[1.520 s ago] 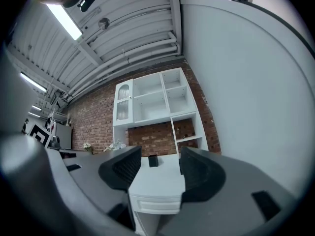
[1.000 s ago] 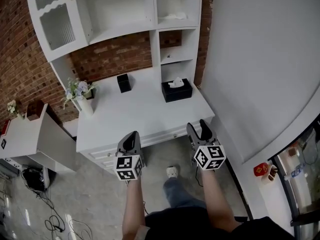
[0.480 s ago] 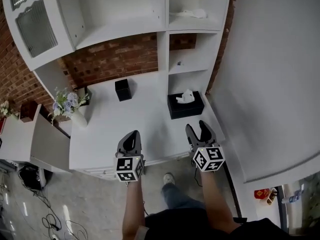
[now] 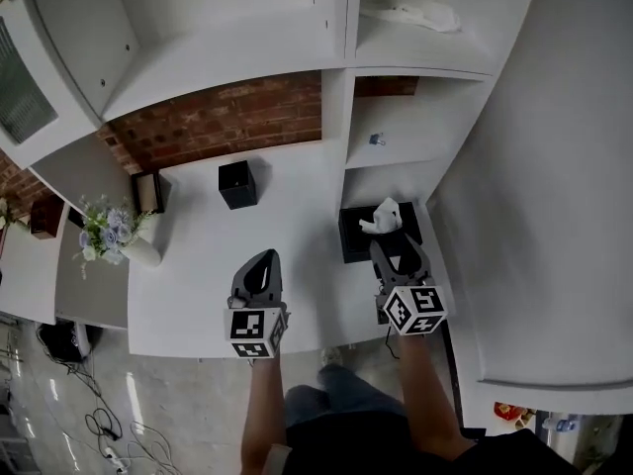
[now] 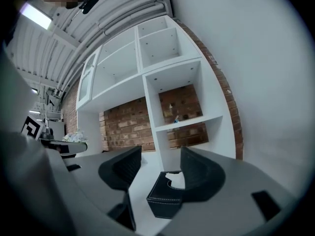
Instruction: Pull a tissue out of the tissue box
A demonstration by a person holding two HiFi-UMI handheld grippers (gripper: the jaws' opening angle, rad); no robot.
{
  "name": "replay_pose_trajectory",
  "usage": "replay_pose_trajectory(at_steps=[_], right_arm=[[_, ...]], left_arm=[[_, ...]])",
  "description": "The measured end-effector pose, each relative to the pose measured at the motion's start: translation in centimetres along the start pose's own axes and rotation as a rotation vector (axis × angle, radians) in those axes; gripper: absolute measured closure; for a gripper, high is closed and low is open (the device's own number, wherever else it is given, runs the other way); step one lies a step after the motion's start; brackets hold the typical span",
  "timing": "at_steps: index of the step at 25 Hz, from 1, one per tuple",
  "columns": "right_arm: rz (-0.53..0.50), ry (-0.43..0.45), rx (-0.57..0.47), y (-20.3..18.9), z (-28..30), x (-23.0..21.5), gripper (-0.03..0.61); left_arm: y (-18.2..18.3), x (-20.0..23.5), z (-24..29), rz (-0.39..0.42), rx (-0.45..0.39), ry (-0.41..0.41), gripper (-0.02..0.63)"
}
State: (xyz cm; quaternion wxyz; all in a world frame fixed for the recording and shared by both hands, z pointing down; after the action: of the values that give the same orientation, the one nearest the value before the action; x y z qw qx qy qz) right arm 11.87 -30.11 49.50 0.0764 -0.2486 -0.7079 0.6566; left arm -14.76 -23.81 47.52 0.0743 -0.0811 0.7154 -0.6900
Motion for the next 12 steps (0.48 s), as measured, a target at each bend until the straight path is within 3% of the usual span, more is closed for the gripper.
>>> replay_pose_trajectory(at_steps=[12], right_arm=[[0.003,-0.042,0.054,-1.2,4.0,-2.6,0.348]], left_arm=[[-0.9,1.0,5.1,-0.022,0.037,-0.049,0.604]])
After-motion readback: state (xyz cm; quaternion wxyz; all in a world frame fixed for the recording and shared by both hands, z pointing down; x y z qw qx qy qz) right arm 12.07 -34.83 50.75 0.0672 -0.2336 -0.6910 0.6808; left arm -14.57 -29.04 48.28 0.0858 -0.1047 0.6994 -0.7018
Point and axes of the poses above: the fingertips, and each gripper's own axes: z forward along the fingers, x to its left, y out of its top, the point moved 6 cm from there along -z, backward along the fingers, and after that the axes turned 11 degrees about -x, right-handed, at the moved point
